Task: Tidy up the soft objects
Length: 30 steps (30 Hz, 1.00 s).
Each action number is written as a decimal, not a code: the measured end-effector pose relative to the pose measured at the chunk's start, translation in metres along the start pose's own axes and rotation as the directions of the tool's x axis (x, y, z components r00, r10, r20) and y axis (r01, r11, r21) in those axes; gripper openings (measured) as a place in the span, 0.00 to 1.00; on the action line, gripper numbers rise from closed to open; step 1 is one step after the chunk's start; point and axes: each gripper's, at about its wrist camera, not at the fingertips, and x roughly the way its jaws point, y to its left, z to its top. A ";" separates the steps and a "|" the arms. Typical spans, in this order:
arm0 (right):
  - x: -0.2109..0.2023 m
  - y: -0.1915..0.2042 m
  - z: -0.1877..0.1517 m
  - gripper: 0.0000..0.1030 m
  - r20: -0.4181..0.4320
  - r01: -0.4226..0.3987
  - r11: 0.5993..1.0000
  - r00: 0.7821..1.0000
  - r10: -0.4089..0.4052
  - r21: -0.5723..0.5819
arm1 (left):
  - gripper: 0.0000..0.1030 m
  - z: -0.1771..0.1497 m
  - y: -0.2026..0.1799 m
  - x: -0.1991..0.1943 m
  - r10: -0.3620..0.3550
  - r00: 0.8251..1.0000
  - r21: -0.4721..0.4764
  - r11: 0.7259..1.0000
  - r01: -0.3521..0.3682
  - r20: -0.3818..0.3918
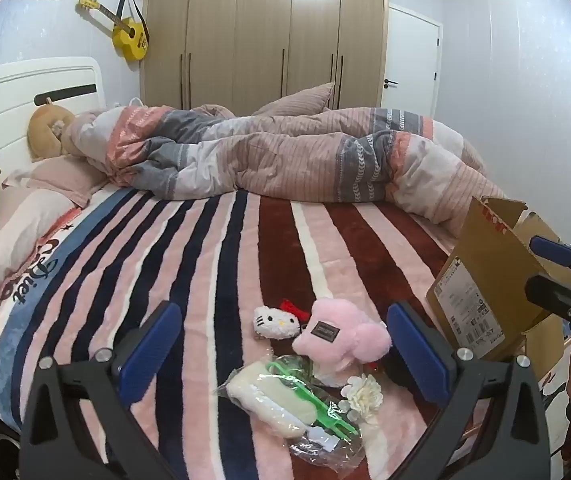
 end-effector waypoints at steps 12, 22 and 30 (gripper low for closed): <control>0.002 0.000 -0.003 1.00 0.003 -0.008 1.000 1.000 0.008 0.006 | 1.00 0.001 0.000 0.001 -0.018 1.000 -0.013 1.000 0.018 -0.012; 0.002 -0.001 -0.002 1.00 -0.001 -0.009 1.000 1.000 0.009 0.009 | 1.00 0.000 0.000 0.001 -0.017 1.000 -0.012 1.000 0.016 -0.009; 0.000 0.000 -0.002 1.00 0.001 -0.013 1.000 1.000 0.013 0.011 | 1.00 0.000 0.000 0.001 -0.017 1.000 -0.012 1.000 0.017 -0.007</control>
